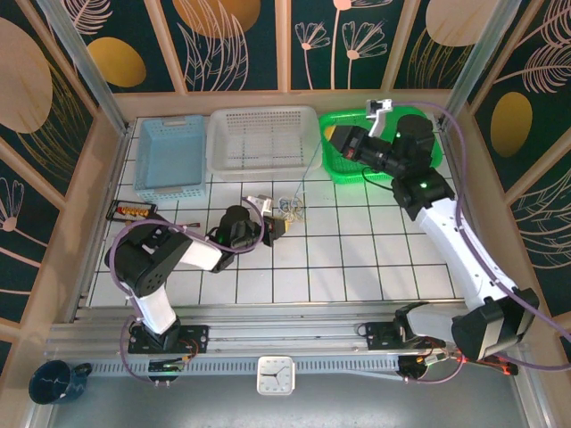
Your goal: Untangle the cables
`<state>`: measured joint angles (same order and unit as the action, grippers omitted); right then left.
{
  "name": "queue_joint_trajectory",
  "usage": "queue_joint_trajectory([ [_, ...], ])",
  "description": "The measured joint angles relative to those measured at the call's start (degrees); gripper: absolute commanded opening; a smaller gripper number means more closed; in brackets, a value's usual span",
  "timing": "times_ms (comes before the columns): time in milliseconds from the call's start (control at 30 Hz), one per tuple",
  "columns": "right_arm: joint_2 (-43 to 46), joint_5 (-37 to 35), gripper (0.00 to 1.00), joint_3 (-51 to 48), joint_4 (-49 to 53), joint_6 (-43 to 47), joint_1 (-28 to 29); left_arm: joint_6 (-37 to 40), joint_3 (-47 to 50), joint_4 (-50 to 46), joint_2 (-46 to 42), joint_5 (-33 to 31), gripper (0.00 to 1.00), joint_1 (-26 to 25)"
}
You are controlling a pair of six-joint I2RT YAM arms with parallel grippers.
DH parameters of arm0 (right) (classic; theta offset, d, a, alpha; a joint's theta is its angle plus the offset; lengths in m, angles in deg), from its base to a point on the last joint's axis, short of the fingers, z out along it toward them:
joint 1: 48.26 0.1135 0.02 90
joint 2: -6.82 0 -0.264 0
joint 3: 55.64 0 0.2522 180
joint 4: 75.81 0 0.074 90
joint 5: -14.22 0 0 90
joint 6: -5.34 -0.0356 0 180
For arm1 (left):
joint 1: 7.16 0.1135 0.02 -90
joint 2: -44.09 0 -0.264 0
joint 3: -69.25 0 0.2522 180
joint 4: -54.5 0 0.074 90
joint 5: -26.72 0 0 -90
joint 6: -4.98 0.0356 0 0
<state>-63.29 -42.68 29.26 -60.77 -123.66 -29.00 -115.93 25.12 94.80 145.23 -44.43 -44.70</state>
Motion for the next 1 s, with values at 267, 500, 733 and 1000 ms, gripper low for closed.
queue_joint_trajectory([
  [267,1.0,1.7,0.00,2.2,1.7,-0.2,-4.2,0.0,2.8,2.4,-2.1,-0.7,0.00,-0.3],
  [500,3.1,3.7,0.00,0.6,0.5,-2.5,-7.9,0.7,3.1,2.6,-3.0,-1.4,0.00,-0.3],
  [733,7.3,4.8,0.00,-15.4,-9.2,-5.0,-4.9,0.7,3.1,-4.7,-5.0,-3.6,0.00,-0.3],
  [1000,7.8,0.7,0.00,-32.1,-11.5,-4.3,4.1,0.7,3.1,-11.0,-8.9,-7.3,0.29,-0.3],
])
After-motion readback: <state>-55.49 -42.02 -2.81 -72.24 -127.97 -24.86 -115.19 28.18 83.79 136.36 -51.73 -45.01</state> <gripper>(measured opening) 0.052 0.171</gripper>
